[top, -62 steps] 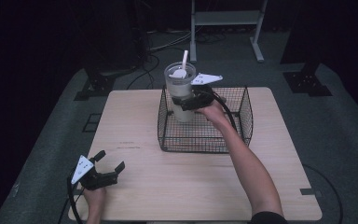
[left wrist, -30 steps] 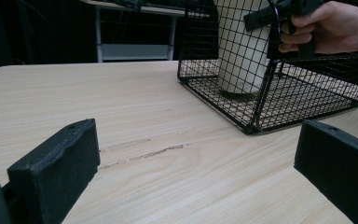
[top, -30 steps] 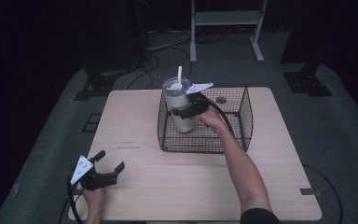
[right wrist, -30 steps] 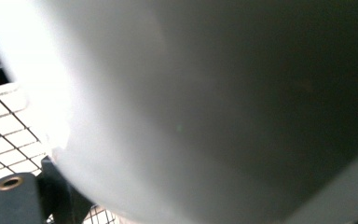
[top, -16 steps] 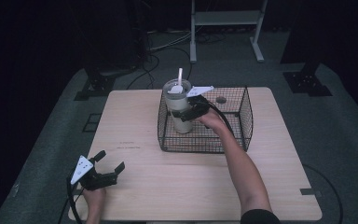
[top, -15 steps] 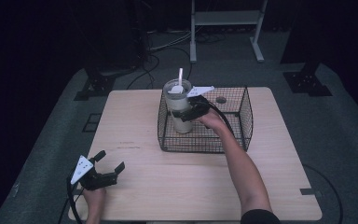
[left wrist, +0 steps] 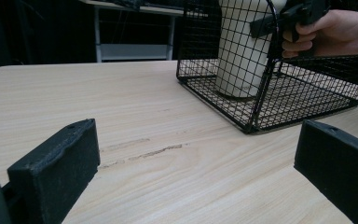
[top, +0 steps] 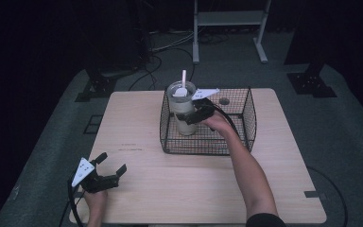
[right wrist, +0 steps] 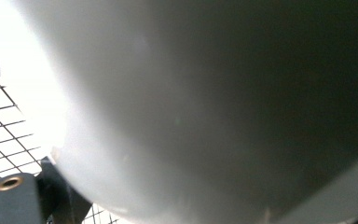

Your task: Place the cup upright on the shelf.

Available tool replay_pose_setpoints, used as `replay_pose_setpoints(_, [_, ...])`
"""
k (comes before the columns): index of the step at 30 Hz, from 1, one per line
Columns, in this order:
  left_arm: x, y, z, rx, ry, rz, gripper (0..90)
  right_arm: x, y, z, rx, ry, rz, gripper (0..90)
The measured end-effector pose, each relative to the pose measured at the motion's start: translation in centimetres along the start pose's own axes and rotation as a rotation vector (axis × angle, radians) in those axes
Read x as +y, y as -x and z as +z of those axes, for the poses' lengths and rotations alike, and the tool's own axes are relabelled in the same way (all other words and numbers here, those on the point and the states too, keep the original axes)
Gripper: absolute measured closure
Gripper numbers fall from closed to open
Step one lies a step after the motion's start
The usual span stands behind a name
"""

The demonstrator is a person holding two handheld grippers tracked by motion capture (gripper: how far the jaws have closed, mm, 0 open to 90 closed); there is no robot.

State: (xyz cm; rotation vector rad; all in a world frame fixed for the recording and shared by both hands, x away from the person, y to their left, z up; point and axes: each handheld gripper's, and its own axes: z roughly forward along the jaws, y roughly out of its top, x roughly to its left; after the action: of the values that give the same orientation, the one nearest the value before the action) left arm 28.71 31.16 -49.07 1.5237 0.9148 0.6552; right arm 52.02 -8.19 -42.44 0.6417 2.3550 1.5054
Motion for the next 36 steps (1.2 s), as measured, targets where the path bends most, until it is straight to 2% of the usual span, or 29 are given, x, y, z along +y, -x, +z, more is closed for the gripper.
replay_pose_setpoints(6, [0.0,0.0,0.0,0.0,-0.004,0.005,0.0,-0.1,0.1,-0.7,-0.005,-0.026,-0.016,8.9])
replay_pose_setpoints(19, [0.0,0.1,0.1,0.001,-0.005,0.007,0.0,-0.5,0.0,-1.5,-0.016,-0.018,-0.01,8.8])
replay_pose_setpoints(36, [0.0,0.1,0.1,0.001,-0.009,0.01,0.0,-0.4,0.0,-2.2,-0.026,-0.039,-0.015,8.6])
